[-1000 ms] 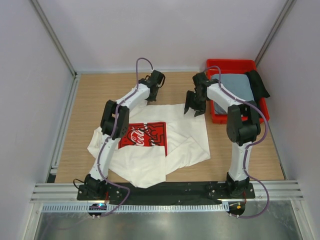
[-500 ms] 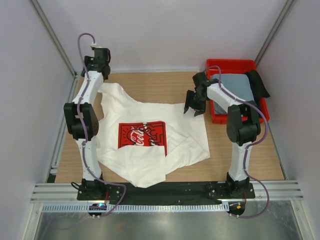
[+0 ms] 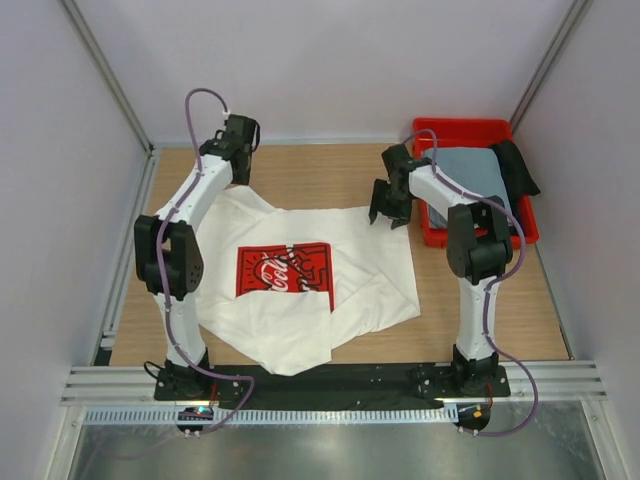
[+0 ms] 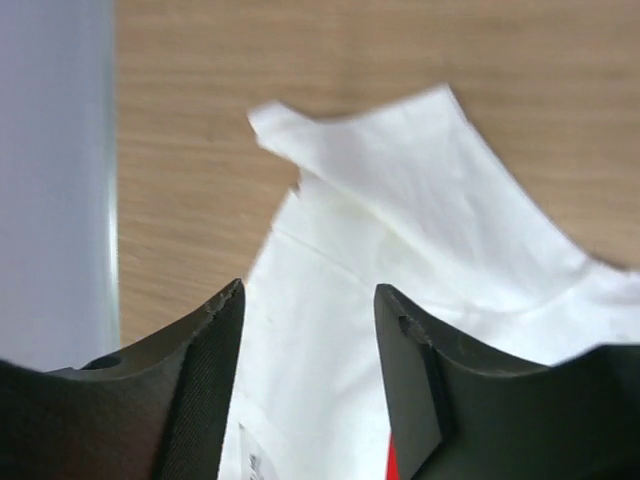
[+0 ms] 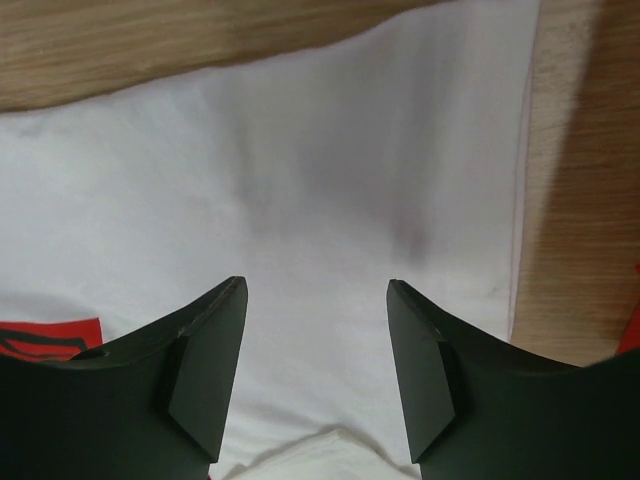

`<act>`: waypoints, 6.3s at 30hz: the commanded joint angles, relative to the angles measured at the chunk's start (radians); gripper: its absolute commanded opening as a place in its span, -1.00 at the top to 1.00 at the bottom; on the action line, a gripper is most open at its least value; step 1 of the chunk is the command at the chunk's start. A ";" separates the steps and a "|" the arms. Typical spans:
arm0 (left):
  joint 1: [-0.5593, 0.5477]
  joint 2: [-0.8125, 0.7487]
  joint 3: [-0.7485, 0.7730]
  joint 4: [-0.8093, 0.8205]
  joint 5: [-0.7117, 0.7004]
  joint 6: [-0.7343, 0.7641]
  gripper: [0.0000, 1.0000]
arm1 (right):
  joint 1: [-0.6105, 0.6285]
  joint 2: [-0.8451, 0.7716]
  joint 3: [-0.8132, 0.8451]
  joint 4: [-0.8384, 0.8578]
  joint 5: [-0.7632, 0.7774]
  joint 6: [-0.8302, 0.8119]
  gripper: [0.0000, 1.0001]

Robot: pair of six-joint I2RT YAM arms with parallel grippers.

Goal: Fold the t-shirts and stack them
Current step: Flatten the tshirt out

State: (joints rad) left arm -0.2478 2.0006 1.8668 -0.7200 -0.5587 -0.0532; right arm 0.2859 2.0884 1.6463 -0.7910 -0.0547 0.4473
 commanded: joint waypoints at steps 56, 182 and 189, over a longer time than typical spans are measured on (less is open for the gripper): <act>0.317 -0.399 -0.638 0.116 0.529 -0.632 -0.08 | 0.352 0.697 0.839 0.631 -0.254 0.065 0.10; 0.223 0.048 -0.410 0.005 0.439 -0.629 -0.15 | 0.101 0.136 0.119 0.162 0.288 -0.087 -0.29; 0.223 0.242 -0.138 -0.044 0.444 -0.649 -0.14 | 0.067 0.344 0.413 0.139 0.291 -0.108 -0.31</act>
State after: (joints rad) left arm -0.0257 2.1414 1.6428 -0.8040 -0.1093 -0.6773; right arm 0.3740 2.3390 1.9400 -0.6968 0.2028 0.3645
